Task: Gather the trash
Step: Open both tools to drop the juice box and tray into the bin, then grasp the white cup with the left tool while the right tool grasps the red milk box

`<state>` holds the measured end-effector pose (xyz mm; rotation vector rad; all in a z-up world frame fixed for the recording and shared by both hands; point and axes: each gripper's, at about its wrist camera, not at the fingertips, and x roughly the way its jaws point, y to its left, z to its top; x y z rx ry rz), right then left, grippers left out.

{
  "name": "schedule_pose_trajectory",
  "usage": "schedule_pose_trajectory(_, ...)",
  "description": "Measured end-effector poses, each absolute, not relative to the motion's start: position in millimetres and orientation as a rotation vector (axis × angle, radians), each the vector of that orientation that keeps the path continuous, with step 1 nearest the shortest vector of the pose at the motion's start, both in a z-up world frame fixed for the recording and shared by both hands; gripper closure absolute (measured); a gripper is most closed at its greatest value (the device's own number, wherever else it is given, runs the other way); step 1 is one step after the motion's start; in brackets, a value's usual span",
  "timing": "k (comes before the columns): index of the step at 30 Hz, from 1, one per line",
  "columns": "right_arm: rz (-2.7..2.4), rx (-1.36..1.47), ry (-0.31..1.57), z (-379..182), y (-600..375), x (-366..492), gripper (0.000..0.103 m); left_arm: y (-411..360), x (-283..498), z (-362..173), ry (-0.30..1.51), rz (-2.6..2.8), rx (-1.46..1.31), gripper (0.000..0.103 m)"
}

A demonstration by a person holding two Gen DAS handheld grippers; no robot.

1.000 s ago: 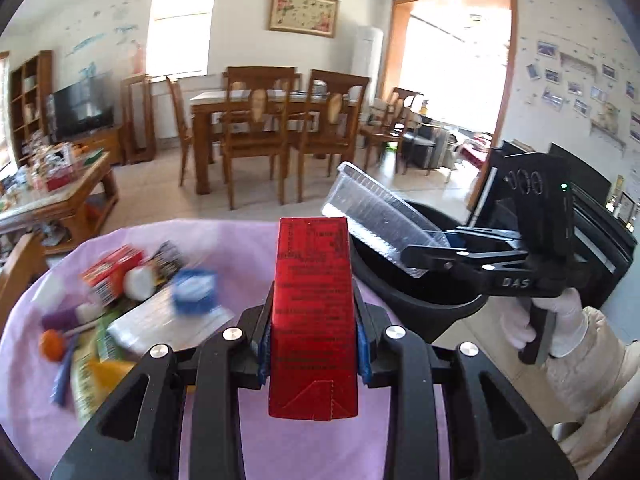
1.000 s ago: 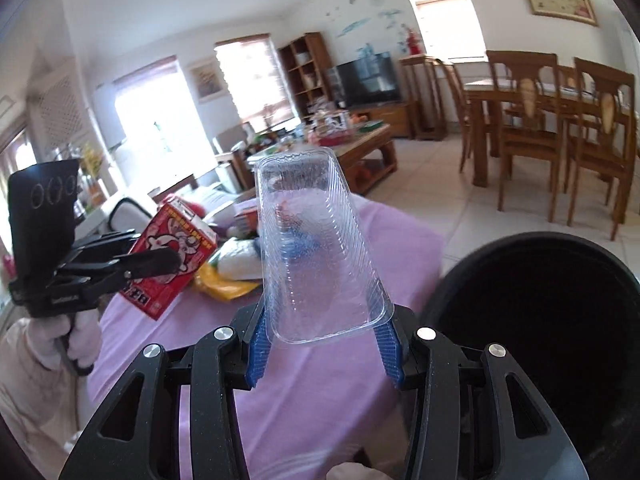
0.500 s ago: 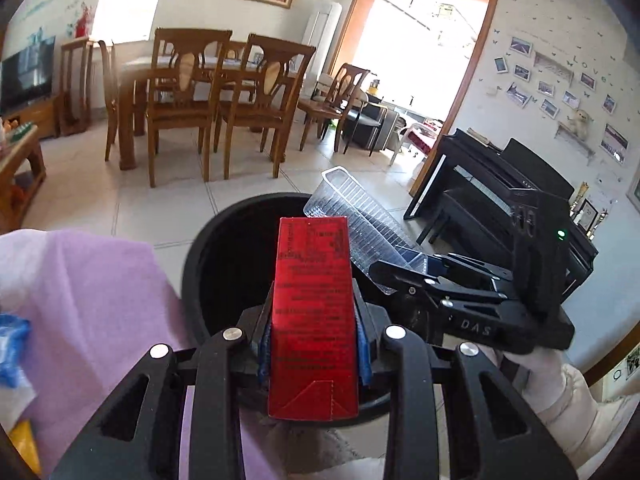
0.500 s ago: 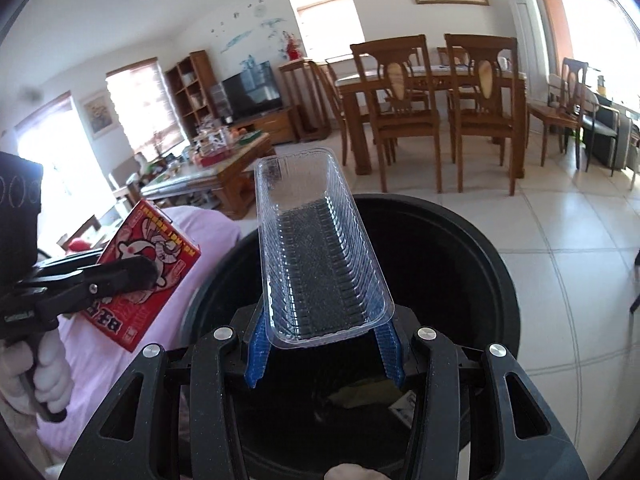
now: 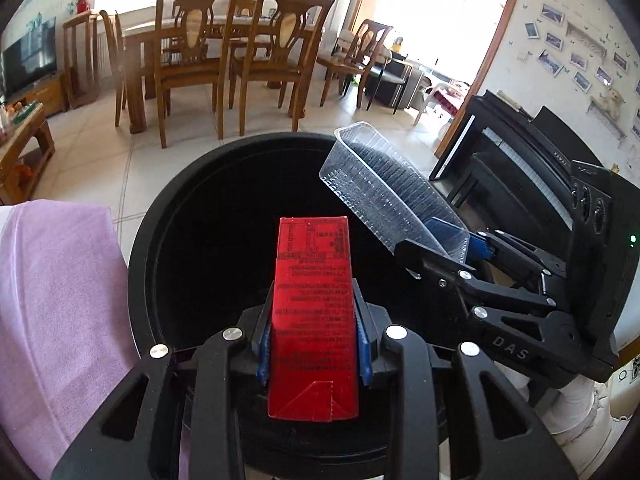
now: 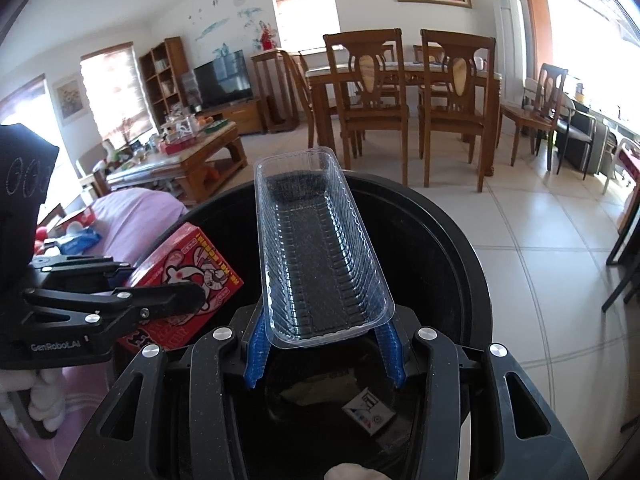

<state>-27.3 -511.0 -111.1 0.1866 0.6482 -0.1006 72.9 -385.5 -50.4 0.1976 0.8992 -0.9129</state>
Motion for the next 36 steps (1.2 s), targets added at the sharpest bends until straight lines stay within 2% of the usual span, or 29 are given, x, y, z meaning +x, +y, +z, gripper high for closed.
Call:
schedule_pose_trajectory(12, -0.104, 0.172, 0.679, -110, -503, -23, 0.057, -394, 86, -65, 1.024, -0.859, 0.217, 0.071)
schedule_pose_trajectory(25, -0.096, 0.171, 0.683, -109, -503, -22, 0.055, -387, 83, -63, 1.03, -0.857, 0.198, 0.068)
schedule_pose_trajectory(26, -0.093, 0.168, 0.685, -109, -503, -22, 0.054, -388, 82, -62, 1.027, -0.86, 0.193, 0.063)
schedule_pose_trajectory(27, -0.091, 0.168, 0.685, -109, -503, -23, 0.052, -386, 81, -61, 1.023, -0.862, 0.19, 0.051)
schedule_pose_trajectory(28, -0.09, 0.169, 0.683, -109, -503, -23, 0.043, -385, 80, -59, 1.014, -0.86, 0.189, 0.044)
schedule_pose_trajectory(29, -0.091, 0.172, 0.68, -109, -503, -23, 0.04, -383, 78, -56, 0.994, -0.852, 0.189, 0.035)
schedule_pose_trajectory(34, -0.091, 0.17, 0.669, -103, -498, -24, 0.038, -370, 66, -46, 0.935, -0.856, 0.185, 0.025)
schedule_pose_trajectory(35, -0.09, 0.173, 0.665, -101, -498, -25, 0.029, -365, 64, -43, 0.923, -0.85, 0.185, 0.025)
schedule_pose_trajectory(36, -0.092, 0.179, 0.651, -97, -497, -26, 0.024, -361, 63, -40, 0.914, -0.845, 0.186, 0.024)
